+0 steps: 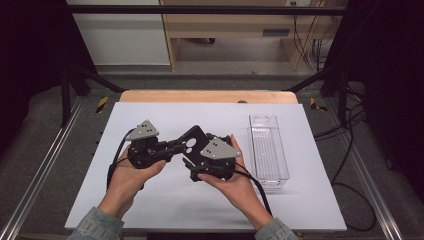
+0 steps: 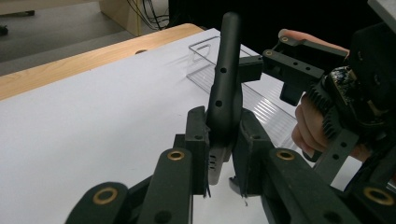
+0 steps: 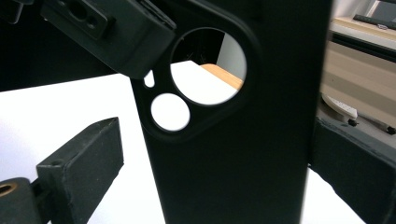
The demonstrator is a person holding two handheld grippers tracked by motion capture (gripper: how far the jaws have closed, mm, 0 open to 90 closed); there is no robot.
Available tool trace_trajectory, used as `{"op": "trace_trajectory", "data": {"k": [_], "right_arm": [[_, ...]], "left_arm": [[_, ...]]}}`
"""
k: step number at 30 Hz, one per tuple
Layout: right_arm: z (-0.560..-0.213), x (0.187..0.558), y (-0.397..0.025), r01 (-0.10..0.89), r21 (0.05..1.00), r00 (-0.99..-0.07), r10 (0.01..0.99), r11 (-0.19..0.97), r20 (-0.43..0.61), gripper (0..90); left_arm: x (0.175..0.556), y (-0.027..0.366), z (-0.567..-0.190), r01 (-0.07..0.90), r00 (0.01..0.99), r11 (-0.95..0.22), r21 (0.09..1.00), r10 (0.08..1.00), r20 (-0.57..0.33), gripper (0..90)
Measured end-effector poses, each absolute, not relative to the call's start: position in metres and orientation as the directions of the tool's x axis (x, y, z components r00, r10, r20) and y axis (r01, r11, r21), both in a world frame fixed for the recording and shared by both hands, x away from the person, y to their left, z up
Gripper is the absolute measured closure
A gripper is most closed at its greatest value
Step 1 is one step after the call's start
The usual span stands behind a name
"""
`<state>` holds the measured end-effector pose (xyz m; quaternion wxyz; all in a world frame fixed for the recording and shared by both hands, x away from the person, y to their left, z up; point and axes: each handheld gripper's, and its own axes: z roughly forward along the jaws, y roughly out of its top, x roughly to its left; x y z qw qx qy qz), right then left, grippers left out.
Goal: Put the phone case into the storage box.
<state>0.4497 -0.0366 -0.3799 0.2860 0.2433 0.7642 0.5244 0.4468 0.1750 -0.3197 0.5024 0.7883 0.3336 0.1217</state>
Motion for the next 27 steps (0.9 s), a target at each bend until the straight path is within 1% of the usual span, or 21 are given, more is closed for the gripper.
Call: {"op": "trace_trajectory", "data": {"k": [6, 17, 22, 27], "right_arm": [[-0.3808, 0.4508, -0.0325, 0.074, 0.938, -0.706, 0.682, 0.337, -0.189, 3.6], [-0.383, 0.4528, -0.0283, 0.086, 0.936, -0.686, 0.702, 0.341, -0.192, 8.9], [-0.3833, 0.4537, -0.0281, 0.104, 0.937, -0.685, 0.708, 0.333, -0.175, 12.6], [-0.3825, 0.4548, -0.0278, 0.147, 0.935, -0.699, 0.703, 0.323, -0.133, 13.4]], "left_arm": [[0.4458, 0.1713, -0.3198, 0.405, 0.753, -0.274, 0.872, 0.641, -0.148, 77.3], [0.4447, 0.1687, -0.3181, 0.409, 0.755, -0.265, 0.873, 0.636, -0.161, 77.3], [0.4442, 0.1678, -0.3174, 0.41, 0.756, -0.26, 0.874, 0.634, -0.166, 77.4], [0.4444, 0.1684, -0.3179, 0.413, 0.755, -0.257, 0.874, 0.633, -0.171, 77.3]]}}
